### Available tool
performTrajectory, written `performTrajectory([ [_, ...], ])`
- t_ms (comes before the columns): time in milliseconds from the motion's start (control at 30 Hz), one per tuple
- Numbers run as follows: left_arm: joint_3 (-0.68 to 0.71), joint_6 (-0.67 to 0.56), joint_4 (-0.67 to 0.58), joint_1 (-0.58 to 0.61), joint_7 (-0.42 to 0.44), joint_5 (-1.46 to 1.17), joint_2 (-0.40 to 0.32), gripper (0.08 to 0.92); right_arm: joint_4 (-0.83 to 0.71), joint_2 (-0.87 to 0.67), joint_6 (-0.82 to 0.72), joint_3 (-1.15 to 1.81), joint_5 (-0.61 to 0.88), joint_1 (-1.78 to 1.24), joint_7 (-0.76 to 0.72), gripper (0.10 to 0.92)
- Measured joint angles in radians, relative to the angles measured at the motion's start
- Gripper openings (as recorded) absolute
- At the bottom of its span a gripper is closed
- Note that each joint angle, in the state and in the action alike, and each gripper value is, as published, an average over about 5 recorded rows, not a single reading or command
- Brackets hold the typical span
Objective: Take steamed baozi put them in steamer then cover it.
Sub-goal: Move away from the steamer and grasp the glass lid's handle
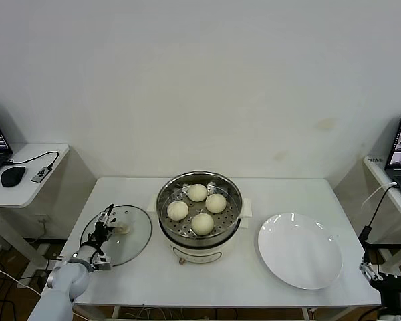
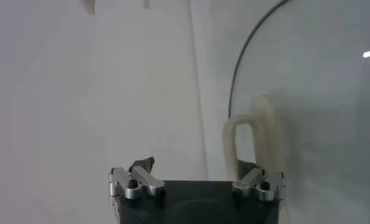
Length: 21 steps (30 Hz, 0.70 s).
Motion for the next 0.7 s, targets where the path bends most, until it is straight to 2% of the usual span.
performTrajectory([
  [600,-0.029,-0.005,0.029,0.028,-0.059,-0.036,-0.023,0.169,0.004,-0.012,0.007,-0.009,-0.001,-0.01,-0.003,0.823],
  [700,-0.038,-0.001,0.018,0.04,-0.075,-0.049,-0.025,0.145,0.006,-0.016,0.009,-0.012,-0.001,-0.013,-0.003,0.823],
])
